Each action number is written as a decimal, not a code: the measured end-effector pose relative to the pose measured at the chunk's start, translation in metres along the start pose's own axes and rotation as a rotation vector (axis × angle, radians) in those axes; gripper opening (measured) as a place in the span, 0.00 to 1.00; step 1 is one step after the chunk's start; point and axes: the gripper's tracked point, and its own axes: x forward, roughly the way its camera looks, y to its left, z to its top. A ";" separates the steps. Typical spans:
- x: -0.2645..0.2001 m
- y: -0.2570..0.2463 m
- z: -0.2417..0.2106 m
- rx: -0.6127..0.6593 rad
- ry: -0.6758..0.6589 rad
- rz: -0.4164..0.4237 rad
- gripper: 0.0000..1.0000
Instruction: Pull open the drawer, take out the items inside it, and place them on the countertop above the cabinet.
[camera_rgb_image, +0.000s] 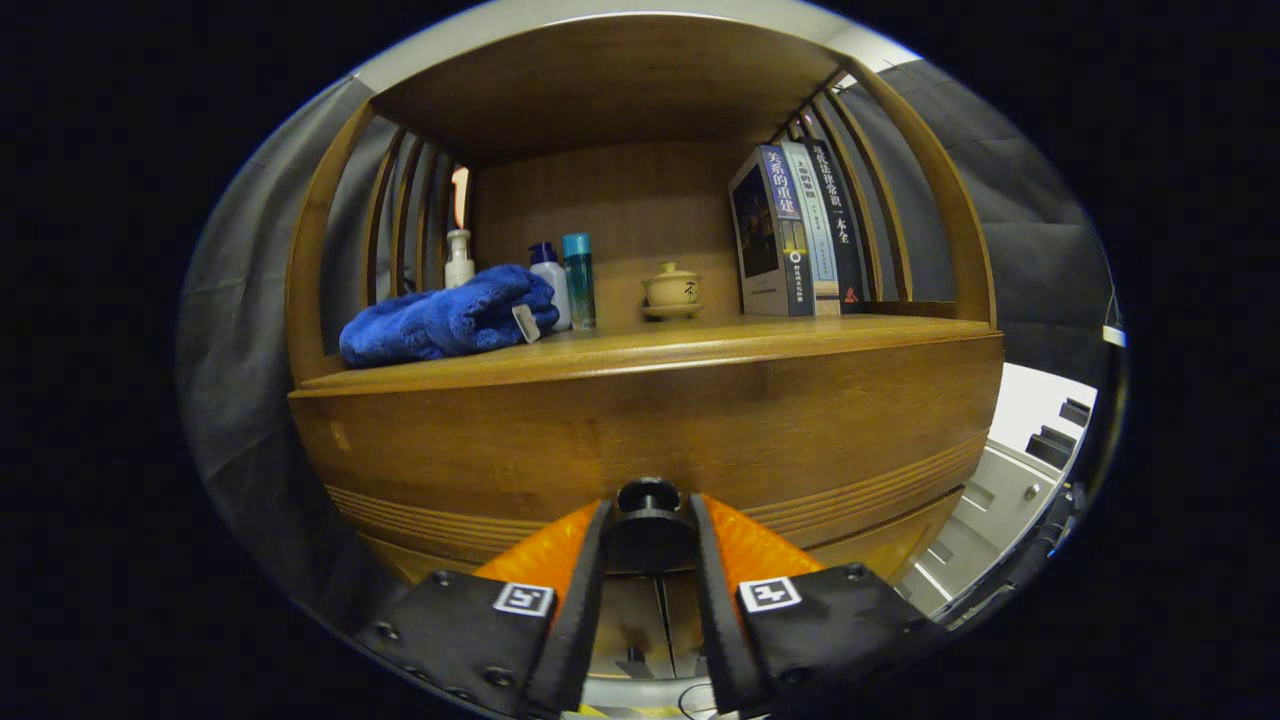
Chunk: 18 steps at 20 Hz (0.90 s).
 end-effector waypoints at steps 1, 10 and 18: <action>0.000 0.000 -0.001 -0.003 0.003 -0.003 0.52; -0.007 -0.001 -0.004 -0.069 0.016 -0.030 0.39; -0.036 -0.001 -0.009 -0.056 0.024 -0.036 0.38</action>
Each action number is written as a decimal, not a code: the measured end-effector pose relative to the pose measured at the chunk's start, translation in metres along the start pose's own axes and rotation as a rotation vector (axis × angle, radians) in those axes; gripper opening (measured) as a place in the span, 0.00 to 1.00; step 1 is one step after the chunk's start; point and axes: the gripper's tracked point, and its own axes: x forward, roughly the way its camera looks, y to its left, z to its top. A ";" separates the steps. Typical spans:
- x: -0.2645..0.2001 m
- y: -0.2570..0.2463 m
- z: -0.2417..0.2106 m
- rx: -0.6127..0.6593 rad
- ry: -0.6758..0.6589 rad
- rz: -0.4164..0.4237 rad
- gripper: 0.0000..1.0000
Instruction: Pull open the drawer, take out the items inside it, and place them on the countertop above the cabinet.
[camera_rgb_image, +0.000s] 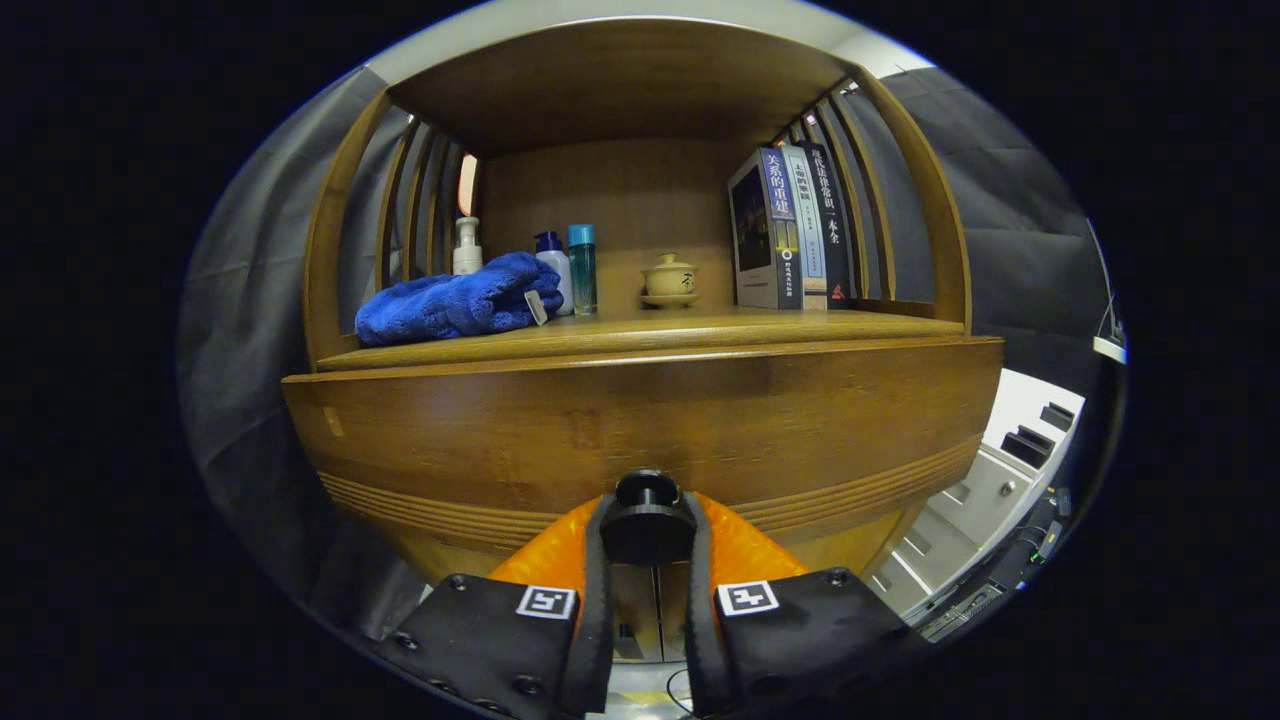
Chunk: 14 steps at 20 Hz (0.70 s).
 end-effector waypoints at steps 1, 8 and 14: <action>-0.003 0.000 -0.001 -0.002 0.001 -0.002 0.38; -0.033 -0.001 -0.008 0.002 0.021 -0.006 0.38; -0.058 -0.003 -0.013 0.030 0.054 -0.001 0.38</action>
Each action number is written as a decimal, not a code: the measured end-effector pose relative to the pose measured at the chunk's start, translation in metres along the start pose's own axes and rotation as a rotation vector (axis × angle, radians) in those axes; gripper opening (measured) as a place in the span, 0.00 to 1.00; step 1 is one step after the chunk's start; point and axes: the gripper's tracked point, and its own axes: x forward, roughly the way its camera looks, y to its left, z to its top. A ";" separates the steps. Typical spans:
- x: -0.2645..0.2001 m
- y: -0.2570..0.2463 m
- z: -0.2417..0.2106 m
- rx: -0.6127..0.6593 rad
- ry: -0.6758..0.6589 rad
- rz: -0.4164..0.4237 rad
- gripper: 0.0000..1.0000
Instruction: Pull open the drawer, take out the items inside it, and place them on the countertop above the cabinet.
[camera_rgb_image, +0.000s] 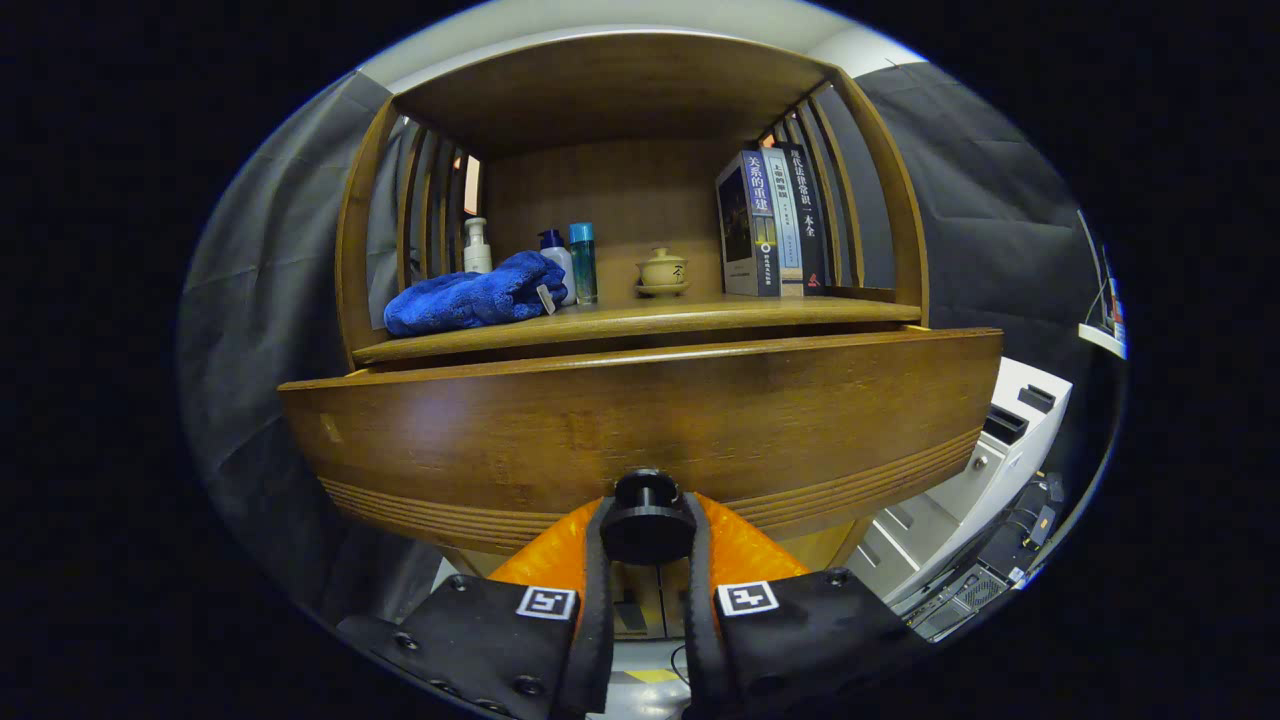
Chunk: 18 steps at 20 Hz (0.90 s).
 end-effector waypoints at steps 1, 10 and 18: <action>-0.003 0.000 -0.002 -0.007 0.006 0.001 0.38; -0.038 0.000 -0.016 -0.010 0.053 0.003 0.38; -0.056 0.000 -0.023 -0.004 0.102 0.006 0.38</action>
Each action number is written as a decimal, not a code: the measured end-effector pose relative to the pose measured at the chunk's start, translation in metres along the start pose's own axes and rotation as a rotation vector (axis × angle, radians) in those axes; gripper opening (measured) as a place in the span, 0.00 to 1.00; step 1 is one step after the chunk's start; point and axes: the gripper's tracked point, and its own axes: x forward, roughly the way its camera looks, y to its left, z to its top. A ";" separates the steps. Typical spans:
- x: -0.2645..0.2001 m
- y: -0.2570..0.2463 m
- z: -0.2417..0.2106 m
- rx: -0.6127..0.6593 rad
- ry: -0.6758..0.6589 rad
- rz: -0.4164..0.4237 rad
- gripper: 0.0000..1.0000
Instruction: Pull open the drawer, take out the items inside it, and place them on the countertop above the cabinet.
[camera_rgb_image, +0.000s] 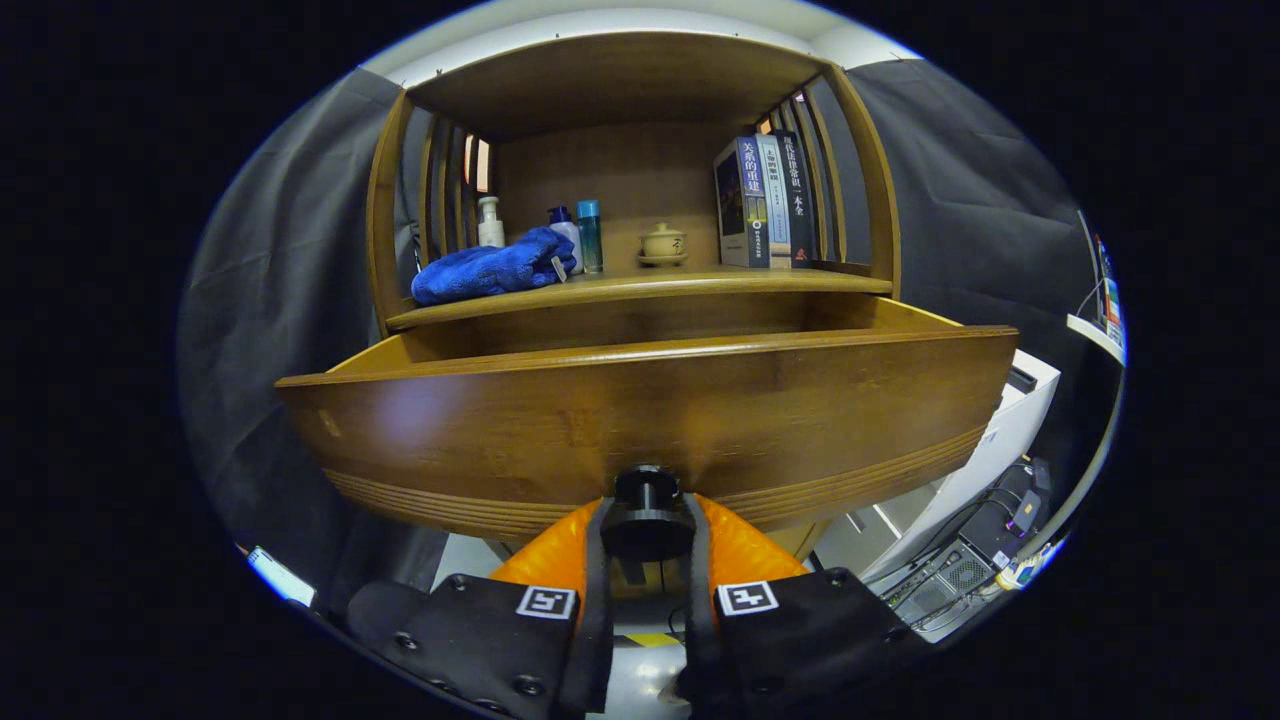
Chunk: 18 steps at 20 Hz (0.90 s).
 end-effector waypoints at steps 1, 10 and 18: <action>-0.002 0.000 -0.001 0.003 0.002 -0.003 0.38; -0.023 0.000 -0.013 0.002 0.033 -0.021 0.38; -0.046 0.001 -0.024 -0.010 0.052 -0.028 0.38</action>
